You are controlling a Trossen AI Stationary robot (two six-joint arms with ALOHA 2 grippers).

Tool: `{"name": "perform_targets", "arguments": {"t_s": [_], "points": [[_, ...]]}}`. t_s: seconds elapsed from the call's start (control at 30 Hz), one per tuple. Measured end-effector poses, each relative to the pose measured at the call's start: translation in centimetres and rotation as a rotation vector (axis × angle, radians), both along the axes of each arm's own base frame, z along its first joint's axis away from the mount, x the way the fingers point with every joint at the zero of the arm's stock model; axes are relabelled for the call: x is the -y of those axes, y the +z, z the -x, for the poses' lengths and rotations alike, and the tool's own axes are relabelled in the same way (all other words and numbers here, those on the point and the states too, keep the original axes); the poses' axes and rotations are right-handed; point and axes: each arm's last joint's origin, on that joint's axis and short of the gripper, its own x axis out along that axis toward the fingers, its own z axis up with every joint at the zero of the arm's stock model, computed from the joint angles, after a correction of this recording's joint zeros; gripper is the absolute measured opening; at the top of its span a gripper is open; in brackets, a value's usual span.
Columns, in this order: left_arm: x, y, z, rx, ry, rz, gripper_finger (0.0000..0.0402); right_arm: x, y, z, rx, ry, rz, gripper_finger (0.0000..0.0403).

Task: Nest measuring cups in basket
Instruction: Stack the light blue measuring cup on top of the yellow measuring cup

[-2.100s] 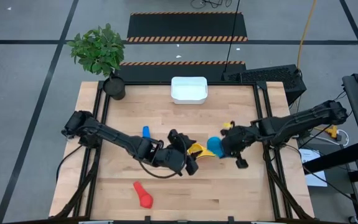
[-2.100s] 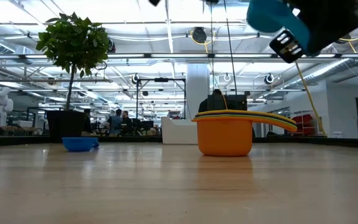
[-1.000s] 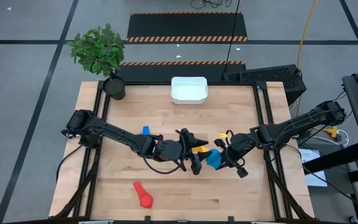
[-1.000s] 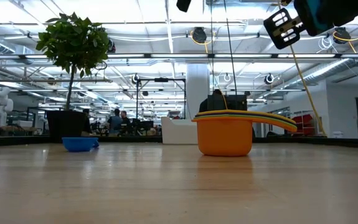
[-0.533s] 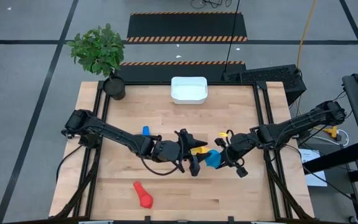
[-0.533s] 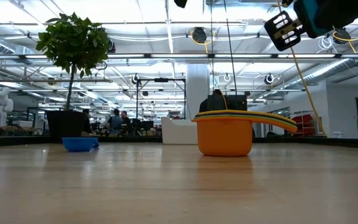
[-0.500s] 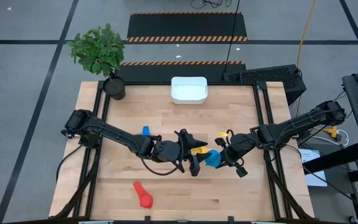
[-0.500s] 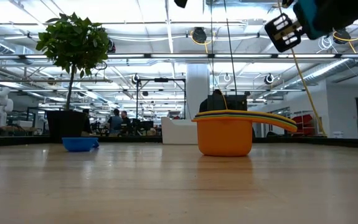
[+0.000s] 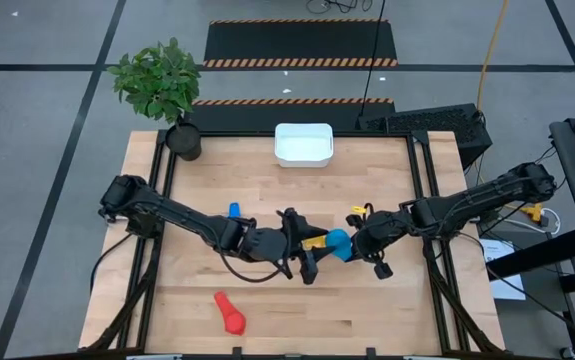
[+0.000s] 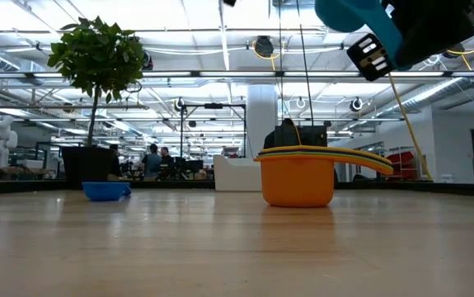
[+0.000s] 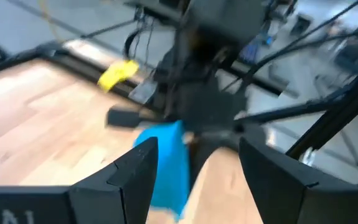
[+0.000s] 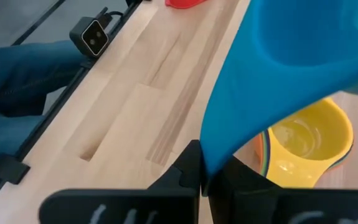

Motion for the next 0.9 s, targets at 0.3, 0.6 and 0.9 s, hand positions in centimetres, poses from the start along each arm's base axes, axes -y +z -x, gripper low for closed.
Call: {"name": "perform_targets", "arguments": {"t_s": [0.3,0.6,0.9], "points": [[-1.3,-0.6,-0.2,-0.059,0.043,0.008,0.0228,0.0,0.0,0.0,0.005,0.002,0.0,0.0],[-1.2,-1.4,-0.7,-0.069,0.007,0.001,0.0227,0.0,0.2,-0.2,0.026,0.002,-0.005,0.0],[-1.9,-1.8,-1.4,-0.055,0.015,-0.009,0.0227,-0.1,0.3,-0.2,0.035,0.003,-0.008,0.0]]}}
